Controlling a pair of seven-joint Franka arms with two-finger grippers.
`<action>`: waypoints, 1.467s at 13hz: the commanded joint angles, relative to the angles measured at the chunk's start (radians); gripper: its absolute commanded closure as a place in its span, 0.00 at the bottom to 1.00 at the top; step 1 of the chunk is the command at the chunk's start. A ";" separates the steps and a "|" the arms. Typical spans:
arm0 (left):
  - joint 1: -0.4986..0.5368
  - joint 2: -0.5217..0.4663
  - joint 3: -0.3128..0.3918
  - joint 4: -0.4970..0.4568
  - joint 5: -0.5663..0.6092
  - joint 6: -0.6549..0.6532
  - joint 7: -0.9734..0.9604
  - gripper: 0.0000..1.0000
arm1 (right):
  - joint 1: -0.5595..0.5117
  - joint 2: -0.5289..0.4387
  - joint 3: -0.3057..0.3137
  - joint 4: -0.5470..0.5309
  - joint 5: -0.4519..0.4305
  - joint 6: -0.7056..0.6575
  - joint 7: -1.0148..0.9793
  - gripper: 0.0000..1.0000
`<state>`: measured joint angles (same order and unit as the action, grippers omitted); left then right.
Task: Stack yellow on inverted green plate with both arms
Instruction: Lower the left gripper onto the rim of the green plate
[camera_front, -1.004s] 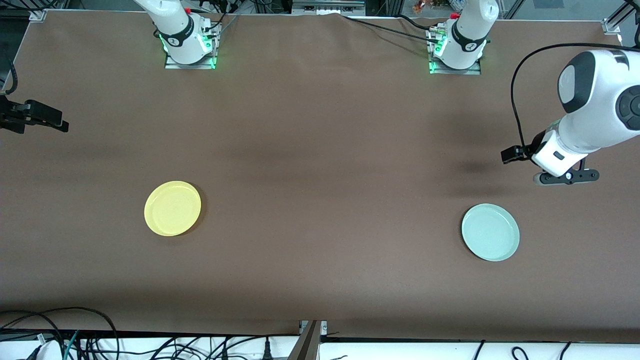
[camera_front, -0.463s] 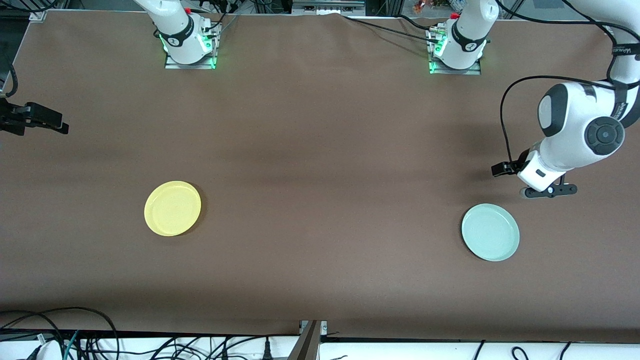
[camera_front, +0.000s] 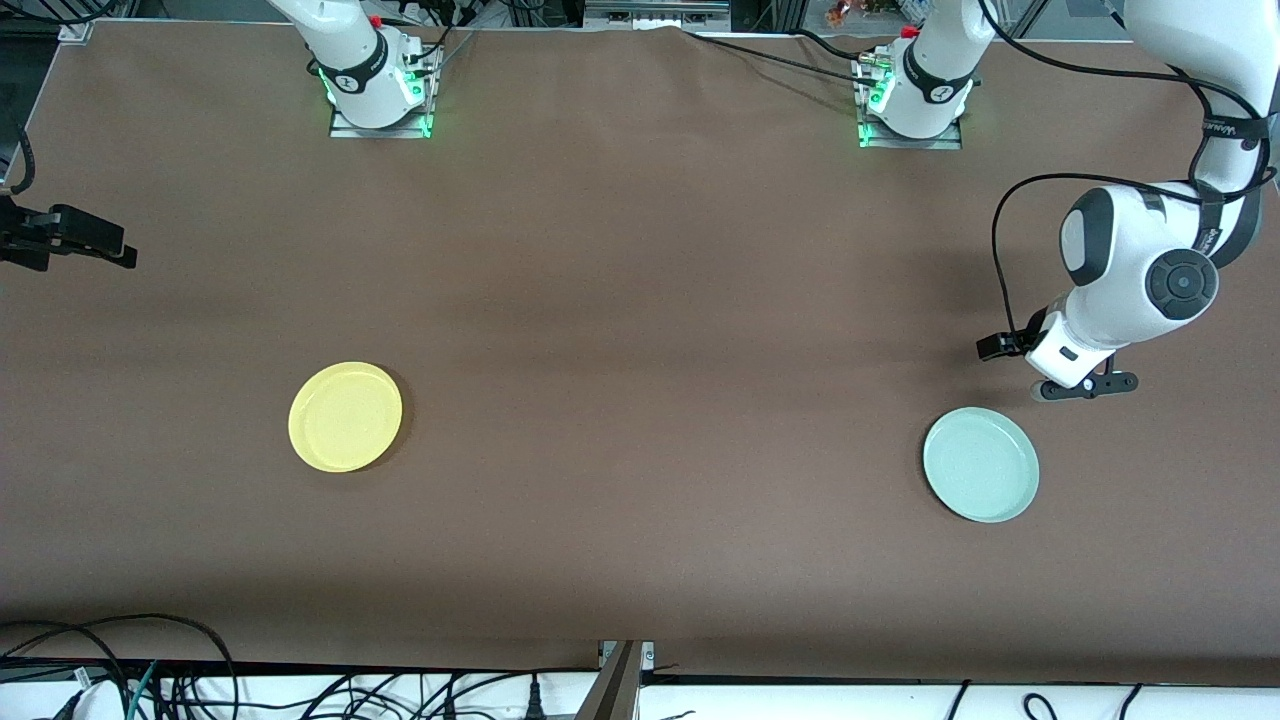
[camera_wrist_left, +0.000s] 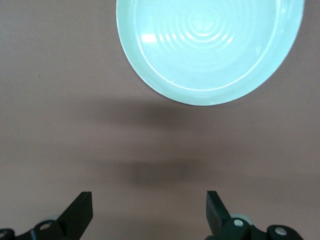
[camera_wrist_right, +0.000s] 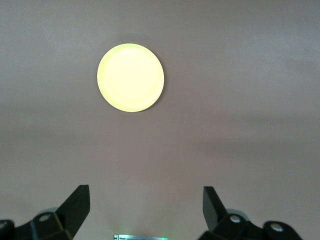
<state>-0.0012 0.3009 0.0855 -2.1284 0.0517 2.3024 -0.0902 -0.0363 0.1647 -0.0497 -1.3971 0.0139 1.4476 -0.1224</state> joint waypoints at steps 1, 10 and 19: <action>0.007 0.050 -0.007 -0.012 -0.021 0.099 0.021 0.00 | 0.001 0.012 -0.002 0.029 0.005 -0.009 -0.011 0.00; 0.072 0.329 -0.006 0.330 -0.021 0.153 0.153 0.00 | 0.001 0.012 -0.002 0.029 0.006 -0.009 -0.006 0.00; 0.086 0.394 -0.007 0.392 -0.078 0.153 0.156 0.15 | 0.001 0.012 -0.002 0.029 0.006 -0.009 -0.011 0.00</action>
<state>0.0852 0.6733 0.0777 -1.7799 -0.0015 2.4737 0.0321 -0.0361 0.1650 -0.0504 -1.3959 0.0139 1.4475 -0.1224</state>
